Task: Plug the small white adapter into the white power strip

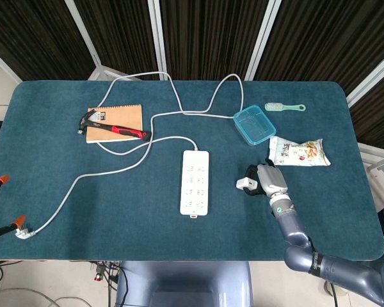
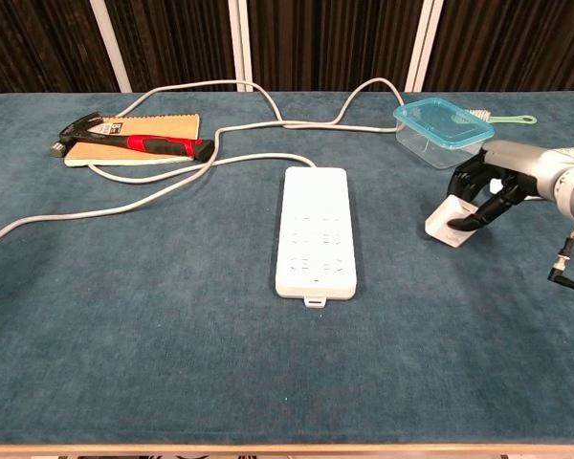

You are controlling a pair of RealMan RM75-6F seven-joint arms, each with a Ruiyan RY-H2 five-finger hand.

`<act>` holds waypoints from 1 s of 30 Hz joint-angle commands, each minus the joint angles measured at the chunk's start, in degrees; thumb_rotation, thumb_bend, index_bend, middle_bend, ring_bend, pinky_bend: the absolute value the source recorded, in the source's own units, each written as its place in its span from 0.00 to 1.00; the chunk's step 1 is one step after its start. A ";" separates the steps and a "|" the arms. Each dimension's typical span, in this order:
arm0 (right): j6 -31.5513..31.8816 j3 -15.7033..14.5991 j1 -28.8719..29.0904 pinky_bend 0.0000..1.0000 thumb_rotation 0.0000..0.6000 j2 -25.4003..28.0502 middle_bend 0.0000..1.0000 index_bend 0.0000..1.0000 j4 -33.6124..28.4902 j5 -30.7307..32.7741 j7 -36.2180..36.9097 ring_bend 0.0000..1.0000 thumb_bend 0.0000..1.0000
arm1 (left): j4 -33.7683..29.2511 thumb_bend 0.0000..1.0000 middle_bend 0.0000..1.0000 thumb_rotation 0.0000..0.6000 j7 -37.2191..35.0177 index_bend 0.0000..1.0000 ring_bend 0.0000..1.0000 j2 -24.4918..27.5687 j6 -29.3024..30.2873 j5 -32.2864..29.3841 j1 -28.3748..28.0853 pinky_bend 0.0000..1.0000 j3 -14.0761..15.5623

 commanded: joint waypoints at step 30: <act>-6.01 1.62 8.38 0.04 1.00 14.43 0.58 0.59 -19.82 -11.37 -5.66 0.30 0.49 | -0.23 0.07 0.00 1.00 -1.71 0.17 0.00 0.72 -0.94 -0.06 -0.15 0.00 0.28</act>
